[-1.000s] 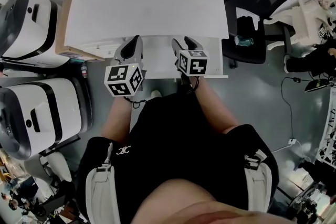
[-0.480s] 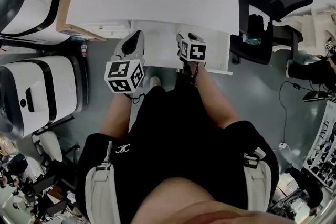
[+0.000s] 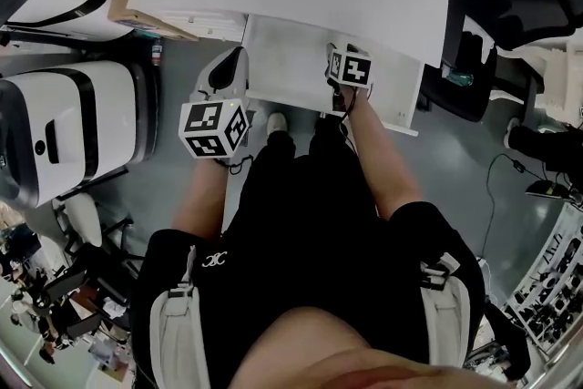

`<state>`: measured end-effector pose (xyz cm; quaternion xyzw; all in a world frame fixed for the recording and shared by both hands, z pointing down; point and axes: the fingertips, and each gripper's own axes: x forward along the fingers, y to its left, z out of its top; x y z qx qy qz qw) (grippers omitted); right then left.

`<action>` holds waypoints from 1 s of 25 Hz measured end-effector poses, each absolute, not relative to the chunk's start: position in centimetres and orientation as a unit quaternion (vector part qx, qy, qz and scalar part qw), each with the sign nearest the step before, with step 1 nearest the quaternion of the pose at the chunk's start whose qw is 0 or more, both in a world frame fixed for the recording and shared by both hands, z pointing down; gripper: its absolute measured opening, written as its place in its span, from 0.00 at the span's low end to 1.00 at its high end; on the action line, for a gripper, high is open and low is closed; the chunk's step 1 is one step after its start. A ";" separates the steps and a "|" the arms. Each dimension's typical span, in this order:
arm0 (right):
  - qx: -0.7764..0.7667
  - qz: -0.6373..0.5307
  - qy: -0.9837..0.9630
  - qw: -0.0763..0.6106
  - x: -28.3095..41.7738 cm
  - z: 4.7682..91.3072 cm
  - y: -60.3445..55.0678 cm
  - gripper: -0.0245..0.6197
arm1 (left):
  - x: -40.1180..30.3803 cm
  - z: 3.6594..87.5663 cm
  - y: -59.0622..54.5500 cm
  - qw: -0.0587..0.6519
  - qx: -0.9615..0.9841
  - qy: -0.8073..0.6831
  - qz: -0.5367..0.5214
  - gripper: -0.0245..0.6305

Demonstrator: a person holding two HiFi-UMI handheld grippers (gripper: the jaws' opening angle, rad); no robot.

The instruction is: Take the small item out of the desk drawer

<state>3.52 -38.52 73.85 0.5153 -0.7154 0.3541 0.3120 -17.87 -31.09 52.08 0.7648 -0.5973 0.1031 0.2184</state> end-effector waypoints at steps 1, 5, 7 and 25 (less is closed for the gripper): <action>0.516 0.362 -0.712 0.311 3.4 74.5 -38.8 0.35 | -18.2 52.2 -31.1 0.219 0.762 -0.600 0.105 0.06; 0.518 0.378 -0.700 0.314 3.1 76.9 -39.7 0.35 | -19.3 52.8 -31.2 0.222 0.755 -0.606 0.112 0.06; 0.522 0.369 -0.697 0.326 3.3 78.0 -40.2 0.35 | -19.4 53.1 -31.2 0.224 0.753 -0.608 0.116 0.06; 0.532 0.344 -0.686 0.357 3.8 83.7 -43.0 0.35 | -20.0 55.7 -31.2 0.237 0.737 -0.618 0.136 0.06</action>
